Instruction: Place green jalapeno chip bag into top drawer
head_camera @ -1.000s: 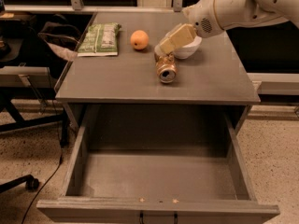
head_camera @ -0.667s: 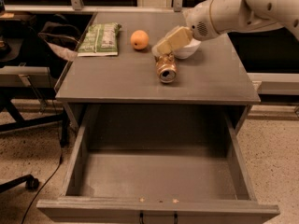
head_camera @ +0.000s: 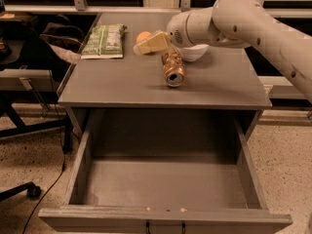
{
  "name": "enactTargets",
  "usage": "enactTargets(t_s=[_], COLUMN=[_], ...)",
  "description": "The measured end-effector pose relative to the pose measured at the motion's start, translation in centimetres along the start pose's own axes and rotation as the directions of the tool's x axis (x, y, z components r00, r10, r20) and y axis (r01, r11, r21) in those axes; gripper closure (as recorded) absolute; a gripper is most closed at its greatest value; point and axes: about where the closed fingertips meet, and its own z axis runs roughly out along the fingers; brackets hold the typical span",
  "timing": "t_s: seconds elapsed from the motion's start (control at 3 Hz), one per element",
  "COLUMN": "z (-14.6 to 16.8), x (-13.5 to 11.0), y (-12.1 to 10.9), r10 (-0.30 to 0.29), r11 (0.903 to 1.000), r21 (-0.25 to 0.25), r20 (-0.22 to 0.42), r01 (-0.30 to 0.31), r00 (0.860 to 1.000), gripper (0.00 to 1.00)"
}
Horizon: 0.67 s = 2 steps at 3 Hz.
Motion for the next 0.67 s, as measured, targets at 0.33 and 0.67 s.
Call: enactTargets(t_s=[0.33, 0.67], z=[3.9, 6.8], x=[-1.7, -4.1], y=[0.0, 0.4], r10=[-0.043, -0.108], r11=[0.9984, 0.9898], r21=[-0.036, -0.093], r20=[0.012, 0.001], r01=[0.043, 0.108], r00=[0.999, 0.994], gripper=[0.0, 0.0])
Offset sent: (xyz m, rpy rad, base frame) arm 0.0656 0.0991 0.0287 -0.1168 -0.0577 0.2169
